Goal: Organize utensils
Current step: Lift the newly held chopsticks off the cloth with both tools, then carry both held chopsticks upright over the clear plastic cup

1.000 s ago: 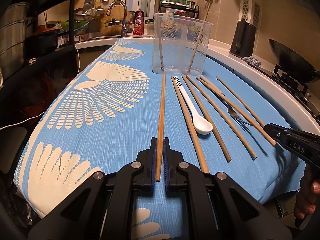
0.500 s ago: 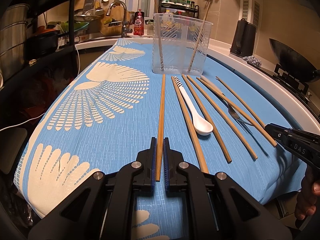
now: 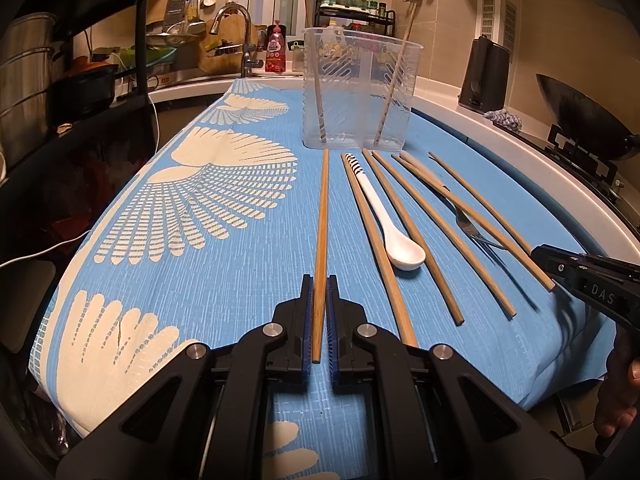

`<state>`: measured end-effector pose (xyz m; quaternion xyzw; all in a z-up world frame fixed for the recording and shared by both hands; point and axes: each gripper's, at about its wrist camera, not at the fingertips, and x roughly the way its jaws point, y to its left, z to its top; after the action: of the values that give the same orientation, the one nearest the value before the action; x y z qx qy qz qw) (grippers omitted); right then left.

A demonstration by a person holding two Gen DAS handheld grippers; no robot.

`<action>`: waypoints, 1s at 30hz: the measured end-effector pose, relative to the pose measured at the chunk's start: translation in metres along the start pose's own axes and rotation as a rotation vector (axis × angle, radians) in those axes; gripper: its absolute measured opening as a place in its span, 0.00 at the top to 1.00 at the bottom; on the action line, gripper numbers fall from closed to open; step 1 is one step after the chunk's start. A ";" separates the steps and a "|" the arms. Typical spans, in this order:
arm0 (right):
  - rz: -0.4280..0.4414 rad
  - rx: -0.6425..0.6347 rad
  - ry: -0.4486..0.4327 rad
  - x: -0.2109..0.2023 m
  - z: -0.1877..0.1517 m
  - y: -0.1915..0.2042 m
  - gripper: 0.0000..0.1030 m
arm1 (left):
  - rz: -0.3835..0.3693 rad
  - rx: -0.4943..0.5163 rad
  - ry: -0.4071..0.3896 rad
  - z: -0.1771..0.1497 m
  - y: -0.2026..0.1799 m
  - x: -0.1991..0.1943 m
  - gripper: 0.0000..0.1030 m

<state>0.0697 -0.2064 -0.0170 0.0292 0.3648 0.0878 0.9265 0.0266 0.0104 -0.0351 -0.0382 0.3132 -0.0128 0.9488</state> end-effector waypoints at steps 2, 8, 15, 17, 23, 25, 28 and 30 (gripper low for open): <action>-0.001 -0.002 -0.007 -0.003 0.002 0.001 0.94 | -0.003 -0.007 0.001 0.000 0.001 -0.001 0.94; 0.003 -0.004 -0.033 -0.012 0.007 0.000 0.94 | -0.007 -0.006 -0.014 0.003 0.000 -0.006 0.94; 0.004 -0.005 -0.079 -0.029 0.016 0.000 0.94 | -0.006 -0.010 -0.044 0.010 0.002 -0.016 0.94; 0.006 0.001 -0.099 -0.037 0.022 -0.001 0.94 | -0.007 -0.012 -0.054 0.013 0.003 -0.018 0.94; 0.011 0.007 -0.153 -0.055 0.038 -0.004 0.94 | -0.007 -0.014 -0.073 0.018 0.006 -0.024 0.94; 0.010 0.008 -0.168 -0.061 0.042 -0.003 0.94 | -0.008 -0.011 -0.081 0.020 0.005 -0.027 0.94; 0.013 0.010 -0.188 -0.068 0.048 -0.004 0.94 | -0.008 -0.003 -0.102 0.026 0.005 -0.032 0.94; 0.015 0.006 -0.198 -0.070 0.051 -0.003 0.94 | -0.014 -0.007 -0.111 0.030 0.007 -0.035 0.94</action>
<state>0.0544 -0.2222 0.0673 0.0435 0.2714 0.0904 0.9572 0.0168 0.0215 0.0092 -0.0446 0.2601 -0.0163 0.9644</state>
